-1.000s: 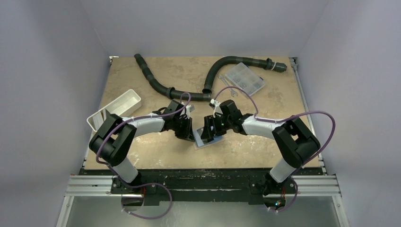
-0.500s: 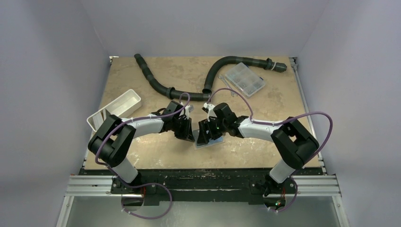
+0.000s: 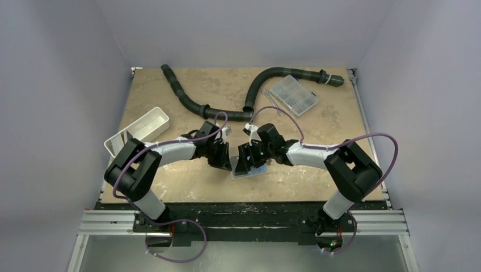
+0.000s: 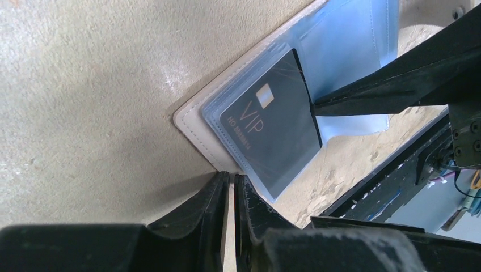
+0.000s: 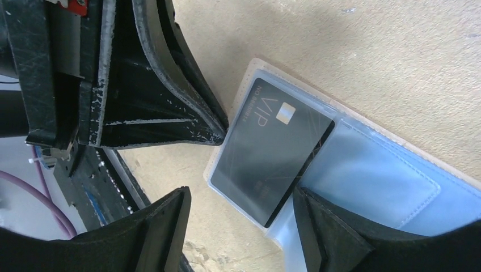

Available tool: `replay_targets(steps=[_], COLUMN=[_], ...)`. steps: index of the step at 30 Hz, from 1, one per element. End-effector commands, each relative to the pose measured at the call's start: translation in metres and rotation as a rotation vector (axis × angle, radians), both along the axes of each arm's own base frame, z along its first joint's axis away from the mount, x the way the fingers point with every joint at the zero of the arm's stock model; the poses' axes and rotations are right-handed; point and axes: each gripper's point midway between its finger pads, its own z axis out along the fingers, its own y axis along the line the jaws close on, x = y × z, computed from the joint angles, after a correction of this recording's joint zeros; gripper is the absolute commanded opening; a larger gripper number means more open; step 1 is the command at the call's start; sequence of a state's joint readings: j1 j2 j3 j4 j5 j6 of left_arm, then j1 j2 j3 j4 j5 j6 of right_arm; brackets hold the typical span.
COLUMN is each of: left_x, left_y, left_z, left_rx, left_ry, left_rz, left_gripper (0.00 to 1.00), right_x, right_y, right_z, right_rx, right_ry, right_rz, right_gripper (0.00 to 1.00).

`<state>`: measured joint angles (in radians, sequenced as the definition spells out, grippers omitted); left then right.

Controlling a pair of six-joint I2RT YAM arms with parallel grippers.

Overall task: Put the credit cards into the card holder
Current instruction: Insert the credit card into the card holder.

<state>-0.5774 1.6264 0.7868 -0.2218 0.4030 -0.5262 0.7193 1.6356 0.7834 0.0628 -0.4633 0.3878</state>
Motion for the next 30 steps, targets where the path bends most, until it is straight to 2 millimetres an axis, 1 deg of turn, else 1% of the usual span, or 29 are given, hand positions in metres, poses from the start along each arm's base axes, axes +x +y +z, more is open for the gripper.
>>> replay_targets(steps=[1,3,5,7,10,12,14,17,19,21,23,26,29,30], left_x=[0.007,0.009,0.012,0.015,0.020,0.019,0.014,0.012,0.010,0.008,0.008,0.007,0.000,0.002], left_y=[0.007,0.012,0.016,0.020,0.027,0.027,0.022,0.011,0.001,-0.004,-0.001,0.004,-0.003,-0.007], left_z=[0.011,0.023,0.035,0.048,0.058,0.055,0.046,0.034,0.029,0.022,0.016,0.010,0.008,0.009], left_rx=[0.039,0.054,0.059,0.049,0.043,0.038,0.013,-0.047,-0.100,-0.126,-0.112,-0.092,-0.156,-0.183], left_ry=[-0.070,-0.097,-0.120,-0.144,-0.164,-0.155,-0.119,-0.082,-0.050,-0.018,-0.009,-0.007,0.034,0.027], left_rz=[-0.015,-0.017,-0.012,0.001,0.033,0.046,0.041,0.042,0.037,0.049,0.071,0.107,0.132,0.133], left_gripper=[0.16,0.23,0.32,0.40,0.47,0.49,0.50,0.49,0.49,0.49,0.50,0.52,0.54,0.54], right_x=[0.006,0.011,0.014,0.014,0.016,0.020,0.029,0.042,0.047,0.050,0.051,0.053,0.053,0.052], right_y=[0.007,-0.013,-0.033,-0.047,-0.063,-0.075,-0.089,-0.109,-0.119,-0.121,-0.117,-0.120,-0.120,-0.118], right_z=[0.020,0.021,0.024,0.027,0.033,0.035,0.036,0.032,0.026,0.022,0.017,0.006,-0.002,-0.004], right_rx=[0.042,-0.034,-0.107,-0.164,-0.221,-0.253,-0.284,-0.311,-0.329,-0.329,-0.321,-0.353,-0.362,-0.356], right_ry=[-0.013,-0.025,-0.043,-0.051,-0.063,-0.073,-0.091,-0.093,-0.085,-0.091,-0.088,-0.081,-0.072,-0.062], right_rz=[-0.024,-0.078,-0.120,-0.153,-0.226,-0.298,-0.372,-0.447,-0.470,-0.474,-0.462,-0.466,-0.466,-0.458], right_gripper=[0.75,0.76,0.77,0.77,0.77,0.77,0.75,0.68,0.65,0.65,0.64,0.62,0.60,0.58])
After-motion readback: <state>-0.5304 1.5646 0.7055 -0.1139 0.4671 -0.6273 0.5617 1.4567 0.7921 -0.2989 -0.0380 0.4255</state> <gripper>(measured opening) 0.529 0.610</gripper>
